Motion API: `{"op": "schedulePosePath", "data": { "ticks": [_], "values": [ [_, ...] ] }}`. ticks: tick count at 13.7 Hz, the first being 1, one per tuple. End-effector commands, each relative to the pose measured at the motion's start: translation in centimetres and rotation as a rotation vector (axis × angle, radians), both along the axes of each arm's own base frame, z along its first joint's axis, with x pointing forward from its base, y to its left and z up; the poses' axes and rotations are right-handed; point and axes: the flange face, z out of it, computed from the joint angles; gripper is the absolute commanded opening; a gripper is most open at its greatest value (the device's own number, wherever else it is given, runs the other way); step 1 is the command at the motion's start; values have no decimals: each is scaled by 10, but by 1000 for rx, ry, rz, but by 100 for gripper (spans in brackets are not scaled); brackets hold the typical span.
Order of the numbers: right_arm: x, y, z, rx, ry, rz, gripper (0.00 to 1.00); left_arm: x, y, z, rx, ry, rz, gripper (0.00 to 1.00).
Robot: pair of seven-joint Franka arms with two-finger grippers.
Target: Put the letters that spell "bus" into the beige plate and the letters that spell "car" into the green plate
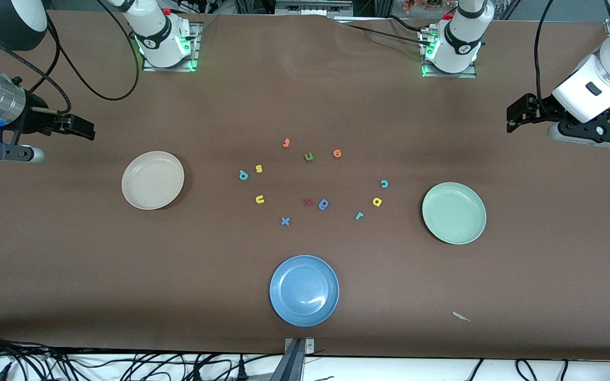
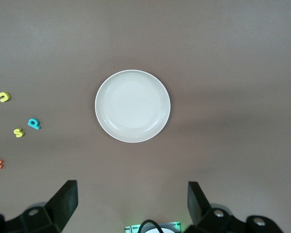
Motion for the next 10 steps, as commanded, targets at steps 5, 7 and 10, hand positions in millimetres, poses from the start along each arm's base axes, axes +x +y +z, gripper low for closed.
{"op": "schedulePosePath", "data": {
  "ticks": [5,7,10],
  "values": [
    [-2,0,1,10,10,-4,100,1,1,8,-16,4,6,100],
    [-2,-1,1,10,9,-7,100,1,1,8,-16,4,6,100],
    [-2,0,0,9,11,-7,100,0,1,4,-16,24,-4,100]
  ]
}}
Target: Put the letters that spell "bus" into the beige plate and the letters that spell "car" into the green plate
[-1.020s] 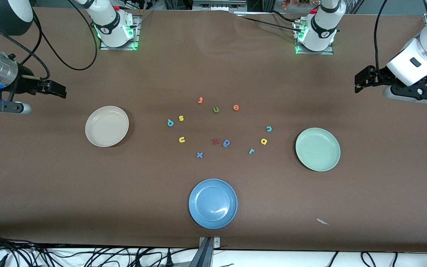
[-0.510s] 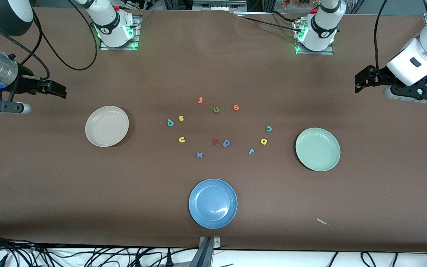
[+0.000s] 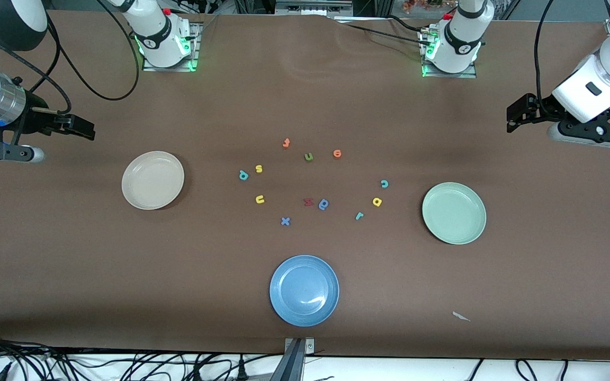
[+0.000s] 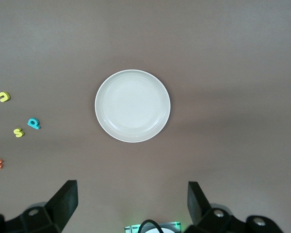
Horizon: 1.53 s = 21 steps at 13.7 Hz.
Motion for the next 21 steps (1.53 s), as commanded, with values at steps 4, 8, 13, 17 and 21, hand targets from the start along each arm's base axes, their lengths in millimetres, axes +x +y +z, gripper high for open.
{"op": "schedulePosePath", "data": {
  "ticks": [4,8,13,17,21],
  "values": [
    [1,16,-6,61,13,-25,100,6,-17,-20,-14,72,-39,100],
    [20,64,-40,63,-7,-5,100,20,-41,-59,-70,138,-69,100],
    [39,178,-128,54,-59,1,100,55,-99,-149,-113,117,-108,100],
    [36,250,-207,51,-76,35,100,56,-146,-233,-104,72,-97,100],
    [30,292,-271,54,-121,-8,100,27,-183,-311,-89,49,-94,100]
  ]
}}
